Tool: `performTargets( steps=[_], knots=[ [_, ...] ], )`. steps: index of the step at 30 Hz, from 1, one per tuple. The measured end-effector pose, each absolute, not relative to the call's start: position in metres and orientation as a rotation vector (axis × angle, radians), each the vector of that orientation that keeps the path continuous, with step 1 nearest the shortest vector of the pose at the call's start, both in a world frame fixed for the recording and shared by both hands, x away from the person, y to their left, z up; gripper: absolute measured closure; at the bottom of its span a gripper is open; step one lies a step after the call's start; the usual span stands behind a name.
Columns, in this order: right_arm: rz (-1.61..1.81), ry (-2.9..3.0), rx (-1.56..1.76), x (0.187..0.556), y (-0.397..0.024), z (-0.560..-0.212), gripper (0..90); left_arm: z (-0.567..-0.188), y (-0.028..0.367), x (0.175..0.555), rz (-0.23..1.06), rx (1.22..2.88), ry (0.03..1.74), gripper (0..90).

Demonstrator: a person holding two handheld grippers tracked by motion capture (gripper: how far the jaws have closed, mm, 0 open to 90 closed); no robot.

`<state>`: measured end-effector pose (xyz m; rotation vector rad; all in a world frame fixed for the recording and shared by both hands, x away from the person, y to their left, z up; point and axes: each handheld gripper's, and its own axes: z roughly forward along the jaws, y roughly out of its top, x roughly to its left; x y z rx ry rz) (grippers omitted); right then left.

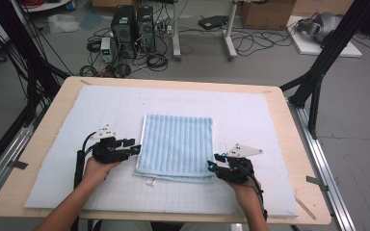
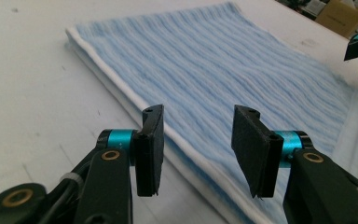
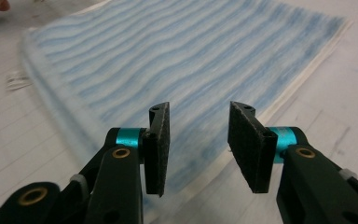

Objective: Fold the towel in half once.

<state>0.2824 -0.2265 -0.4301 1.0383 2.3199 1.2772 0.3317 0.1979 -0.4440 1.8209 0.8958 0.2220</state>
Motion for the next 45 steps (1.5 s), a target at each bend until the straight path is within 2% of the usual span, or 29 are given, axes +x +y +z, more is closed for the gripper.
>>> performTargets(
  steps=[4, 10, 13, 16, 20, 27, 30, 32, 36, 45],
  knots=[
    [1.267, 2.363, 1.042, 0.268, -0.23, -0.436, 56.7, -0.448, 0.2, 0.319, 0.224, 1.824, 0.909, 54.4],
    [1.195, 2.427, 0.967, 0.254, -0.216, -0.438, 63.1, -0.445, 0.204, 0.305, 0.243, 1.816, 0.897, 54.9],
    [1.095, 2.43, 0.958, 0.254, -0.209, -0.443, 71.9, -0.446, 0.203, 0.3, 0.234, 1.825, 0.879, 57.1],
    [1.081, 2.421, 0.955, 0.254, -0.209, -0.443, 86.9, -0.445, 0.2, 0.297, 0.215, 1.844, 0.846, 61.7],
    [1.115, 2.406, 0.925, 0.251, -0.209, -0.437, 87.6, -0.443, 0.196, 0.293, 0.17, 1.858, 0.805, 64.7],
    [1.161, 2.392, 0.933, 0.251, -0.214, -0.435, 87.8, -0.45, 0.186, 0.291, 0.184, 1.948, 0.798, 57.2],
    [1.181, 2.381, 0.932, 0.251, -0.215, -0.434, 87.9, -0.45, 0.182, 0.29, 0.205, 1.982, 0.782, 57.9],
    [1.189, 2.377, 0.946, 0.251, -0.215, -0.434, 88.0, -0.45, 0.177, 0.289, 0.227, 2.024, 0.768, 64.5],
    [1.19, 2.374, 0.95, 0.251, -0.215, -0.434, 88.0, -0.449, 0.174, 0.285, 0.279, 2.047, 0.734, 87.5],
    [1.212, 2.362, 0.946, 0.25, -0.217, -0.432, 88.0, -0.439, 0.182, 0.283, 0.218, 1.933, 0.717, 89.9]
  ],
)
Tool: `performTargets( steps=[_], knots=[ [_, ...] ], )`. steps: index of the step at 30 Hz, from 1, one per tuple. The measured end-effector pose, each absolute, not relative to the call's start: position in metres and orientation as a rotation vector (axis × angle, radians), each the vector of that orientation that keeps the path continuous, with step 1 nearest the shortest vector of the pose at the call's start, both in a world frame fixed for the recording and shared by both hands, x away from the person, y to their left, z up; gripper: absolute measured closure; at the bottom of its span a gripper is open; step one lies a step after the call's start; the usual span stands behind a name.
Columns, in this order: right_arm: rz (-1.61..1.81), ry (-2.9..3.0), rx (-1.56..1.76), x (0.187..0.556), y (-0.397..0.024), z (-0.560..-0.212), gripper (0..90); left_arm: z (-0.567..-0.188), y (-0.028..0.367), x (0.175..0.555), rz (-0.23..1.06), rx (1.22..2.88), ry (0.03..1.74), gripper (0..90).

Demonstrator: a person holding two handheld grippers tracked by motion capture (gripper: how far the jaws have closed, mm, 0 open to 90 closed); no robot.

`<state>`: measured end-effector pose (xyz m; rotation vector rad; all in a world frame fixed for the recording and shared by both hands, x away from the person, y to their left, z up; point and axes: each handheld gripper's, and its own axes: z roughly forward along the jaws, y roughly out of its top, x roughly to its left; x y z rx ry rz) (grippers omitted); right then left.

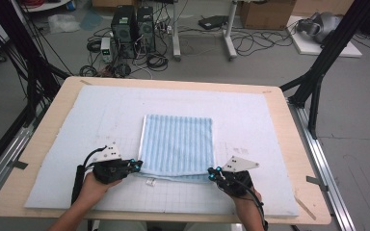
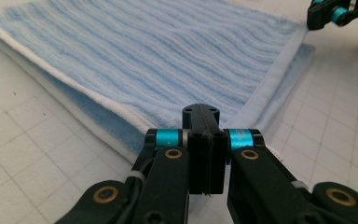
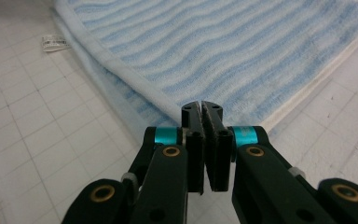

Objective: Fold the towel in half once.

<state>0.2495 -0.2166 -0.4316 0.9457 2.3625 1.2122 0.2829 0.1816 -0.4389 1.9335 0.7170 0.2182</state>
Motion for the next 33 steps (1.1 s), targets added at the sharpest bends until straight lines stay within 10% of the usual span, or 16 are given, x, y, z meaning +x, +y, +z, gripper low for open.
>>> performTargets(
  steps=[20, 24, 33],
  knots=[
    [1.107, 2.502, 0.886, 0.238, -0.212, -0.434, 87.4, -0.441, 0.194, 0.277, 0.141, 1.978, 0.803, 89.8],
    [1.183, 2.48, 0.943, 0.24, -0.217, -0.432, 71.9, -0.443, 0.194, 0.279, 0.15, 1.998, 0.848, 89.2],
    [1.175, 2.452, 0.982, 0.25, -0.218, -0.437, 73.9, -0.437, 0.194, 0.287, 0.225, 1.926, 0.848, 68.7]
  ],
)
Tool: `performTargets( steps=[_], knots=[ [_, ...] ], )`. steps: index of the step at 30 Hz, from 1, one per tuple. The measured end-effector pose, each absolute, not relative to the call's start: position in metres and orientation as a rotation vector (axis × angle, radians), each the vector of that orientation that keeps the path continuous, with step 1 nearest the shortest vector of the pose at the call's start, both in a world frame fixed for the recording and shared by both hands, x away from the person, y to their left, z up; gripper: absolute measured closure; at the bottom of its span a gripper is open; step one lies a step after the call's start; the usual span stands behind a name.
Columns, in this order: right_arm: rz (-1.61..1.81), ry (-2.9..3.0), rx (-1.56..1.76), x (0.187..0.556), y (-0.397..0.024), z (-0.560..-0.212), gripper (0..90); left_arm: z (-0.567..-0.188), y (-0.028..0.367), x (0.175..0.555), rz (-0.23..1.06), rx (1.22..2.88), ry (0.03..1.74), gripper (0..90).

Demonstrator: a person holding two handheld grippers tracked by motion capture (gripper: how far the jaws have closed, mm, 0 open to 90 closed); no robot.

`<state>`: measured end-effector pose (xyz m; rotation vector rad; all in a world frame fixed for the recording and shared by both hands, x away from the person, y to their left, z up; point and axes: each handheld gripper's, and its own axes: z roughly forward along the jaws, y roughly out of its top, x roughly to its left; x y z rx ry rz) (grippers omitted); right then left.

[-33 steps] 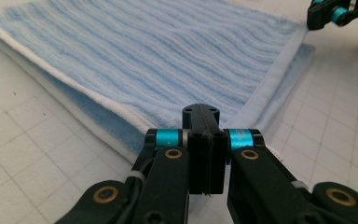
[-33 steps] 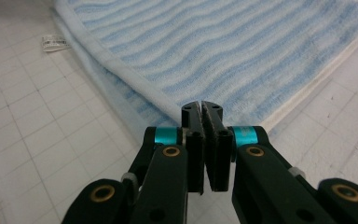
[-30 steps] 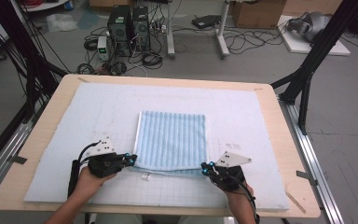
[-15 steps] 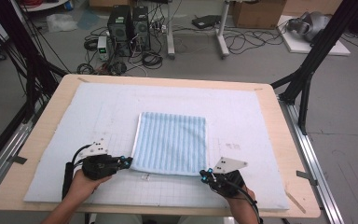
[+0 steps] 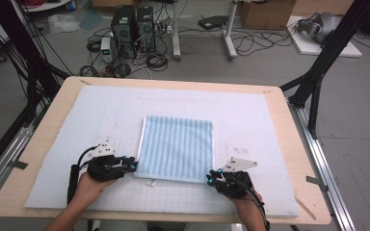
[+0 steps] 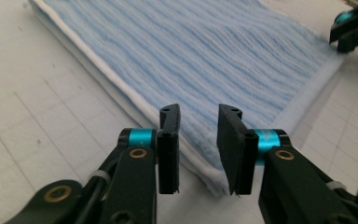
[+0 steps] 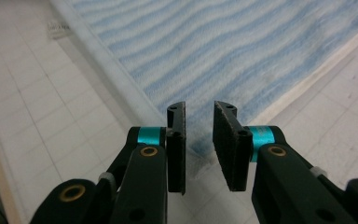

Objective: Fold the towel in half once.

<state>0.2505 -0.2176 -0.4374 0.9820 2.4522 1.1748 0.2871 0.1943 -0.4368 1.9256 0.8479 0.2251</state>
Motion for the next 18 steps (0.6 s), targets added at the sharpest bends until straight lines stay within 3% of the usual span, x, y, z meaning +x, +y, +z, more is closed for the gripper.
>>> performTargets(
  steps=[3, 9, 14, 18],
  knots=[
    [1.197, 2.428, 1.001, 0.252, -0.221, -0.437, 66.3, -0.432, 0.197, 0.292, 0.251, 1.871, 0.833, 61.9],
    [1.26, 2.244, 1.096, 0.258, -0.234, -0.426, 36.6, -0.427, 0.205, 0.302, 0.318, 1.791, 0.841, 48.6],
    [1.186, 2.144, 1.159, 0.27, -0.246, -0.422, 21.8, -0.424, 0.21, 0.311, 0.374, 1.717, 0.866, 29.0],
    [1.127, 2.073, 1.178, 0.28, -0.254, -0.419, 10.8, -0.422, 0.214, 0.317, 0.407, 1.696, 0.867, 18.7]
  ],
)
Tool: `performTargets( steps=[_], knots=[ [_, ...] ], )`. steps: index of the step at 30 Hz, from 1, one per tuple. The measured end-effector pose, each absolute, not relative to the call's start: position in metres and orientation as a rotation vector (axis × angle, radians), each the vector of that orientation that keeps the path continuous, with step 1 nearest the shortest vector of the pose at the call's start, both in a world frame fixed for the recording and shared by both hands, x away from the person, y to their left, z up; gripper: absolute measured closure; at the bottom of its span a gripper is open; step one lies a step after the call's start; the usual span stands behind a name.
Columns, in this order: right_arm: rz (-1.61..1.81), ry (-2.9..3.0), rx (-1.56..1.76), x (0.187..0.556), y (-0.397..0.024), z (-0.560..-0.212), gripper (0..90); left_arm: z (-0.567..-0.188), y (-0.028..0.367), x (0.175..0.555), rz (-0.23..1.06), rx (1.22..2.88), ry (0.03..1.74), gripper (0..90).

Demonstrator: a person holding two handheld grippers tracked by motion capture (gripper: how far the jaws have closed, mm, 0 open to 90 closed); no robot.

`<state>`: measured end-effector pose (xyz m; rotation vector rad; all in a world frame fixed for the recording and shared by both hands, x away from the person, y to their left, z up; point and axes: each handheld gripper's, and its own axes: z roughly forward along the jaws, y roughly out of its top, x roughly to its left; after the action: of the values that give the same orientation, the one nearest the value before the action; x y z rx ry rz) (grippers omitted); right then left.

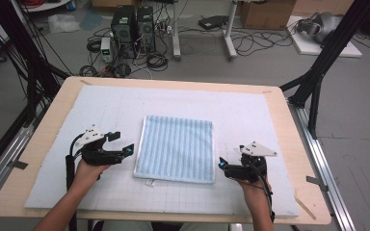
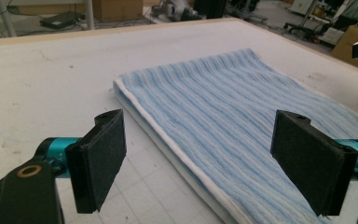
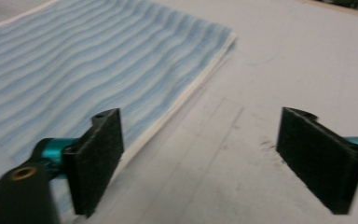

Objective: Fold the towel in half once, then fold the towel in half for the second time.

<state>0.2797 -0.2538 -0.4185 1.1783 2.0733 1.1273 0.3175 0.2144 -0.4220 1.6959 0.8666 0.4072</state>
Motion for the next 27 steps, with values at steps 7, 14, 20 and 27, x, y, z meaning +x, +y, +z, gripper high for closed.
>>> performTargets(
  steps=[7, 14, 20, 27],
  knots=[
    [1.132, 2.043, 1.182, 0.293, -0.263, -0.416, 10.8, -0.418, 0.221, 0.327, 0.415, 1.668, 0.871, 18.8],
    [1.135, 2.052, 1.166, 0.305, -0.261, -0.413, 10.8, -0.419, 0.222, 0.332, 0.401, 1.675, 0.878, 19.0],
    [1.133, 2.051, 1.176, 0.309, -0.264, -0.414, 10.8, -0.422, 0.22, 0.335, 0.386, 1.69, 0.892, 19.0],
    [1.134, 2.056, 1.174, 0.31, -0.265, -0.415, 10.7, -0.423, 0.222, 0.337, 0.361, 1.69, 0.907, 19.0]
  ],
)
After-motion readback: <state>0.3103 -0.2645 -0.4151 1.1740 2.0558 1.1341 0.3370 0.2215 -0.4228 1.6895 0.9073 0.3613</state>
